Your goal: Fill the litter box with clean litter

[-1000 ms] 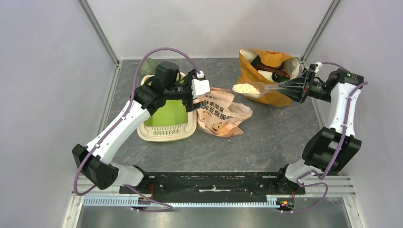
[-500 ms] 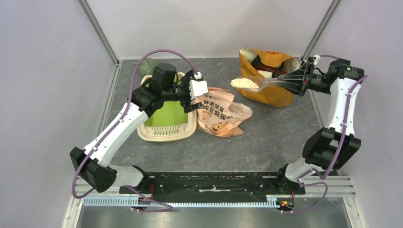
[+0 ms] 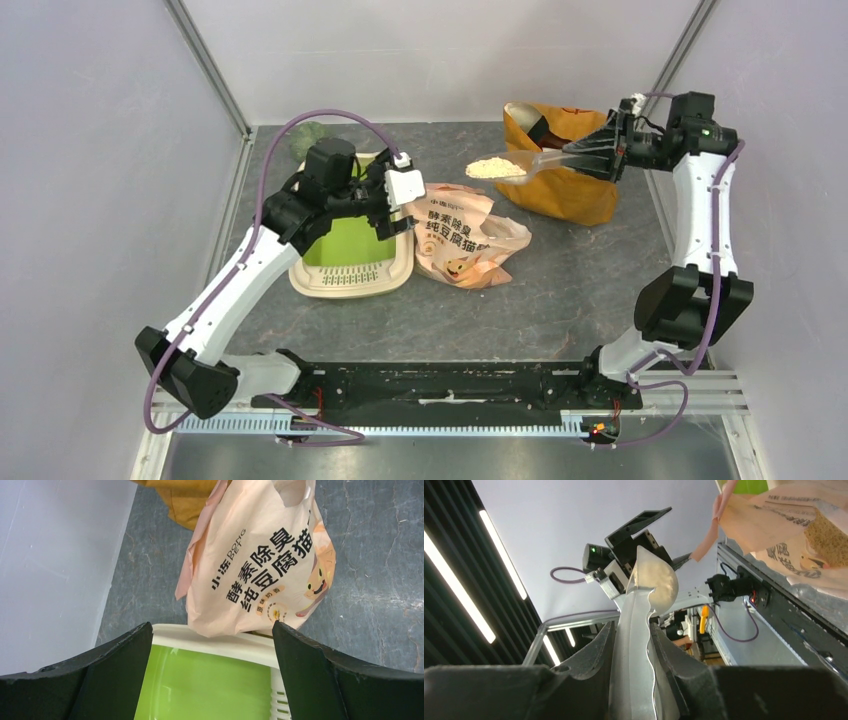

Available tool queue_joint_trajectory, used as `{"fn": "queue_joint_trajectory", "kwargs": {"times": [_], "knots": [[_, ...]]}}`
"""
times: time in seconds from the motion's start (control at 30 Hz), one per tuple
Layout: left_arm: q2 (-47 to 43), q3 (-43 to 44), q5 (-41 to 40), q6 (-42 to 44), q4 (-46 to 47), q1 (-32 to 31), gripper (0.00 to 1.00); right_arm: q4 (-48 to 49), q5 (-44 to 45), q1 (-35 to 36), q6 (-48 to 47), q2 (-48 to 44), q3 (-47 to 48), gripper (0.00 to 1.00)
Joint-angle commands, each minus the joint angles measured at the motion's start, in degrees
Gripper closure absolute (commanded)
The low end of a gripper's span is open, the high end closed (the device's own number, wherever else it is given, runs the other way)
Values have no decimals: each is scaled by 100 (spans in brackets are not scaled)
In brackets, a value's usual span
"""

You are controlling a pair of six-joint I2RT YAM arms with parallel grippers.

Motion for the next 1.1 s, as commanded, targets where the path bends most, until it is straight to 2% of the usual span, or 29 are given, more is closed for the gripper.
{"fn": "queue_joint_trajectory", "kwargs": {"times": [0.0, 0.03, 0.2, 0.33, 0.53, 0.7, 0.83, 0.97, 1.07], "knots": [[-354, -150, -55, -236, 57, 138, 4, 3301, 360, 285, 2918, -386, -475, 100], [-397, -178, -59, -250, 60, 172, 3, 4053, 483, 373, 3402, -470, -671, 100], [-687, -317, -8, -266, -46, 384, 3, 4581, 711, 802, 3747, -287, -695, 100], [-934, -469, -45, -225, -111, 525, 4, 5895, 923, 1286, 4586, -183, -772, 100], [-1167, -474, -167, -255, -278, 735, 3, 7238, 1212, 1941, 5360, 202, -806, 100], [-1332, -366, -260, -657, -259, 1106, 3, 8656, 1575, 2305, 6055, 517, -1053, 100], [-1408, -246, -121, -1038, -233, 1460, 3, 9396, 1888, 2531, 6383, 717, -1263, 100], [-1459, -181, -147, -1280, -56, 1725, 3, 9607, 2213, 2772, 6333, 845, -1500, 100], [-1423, -129, -121, -1422, -6, 1887, 3, 8674, 2334, 2949, 5438, 916, -1370, 100]]}}
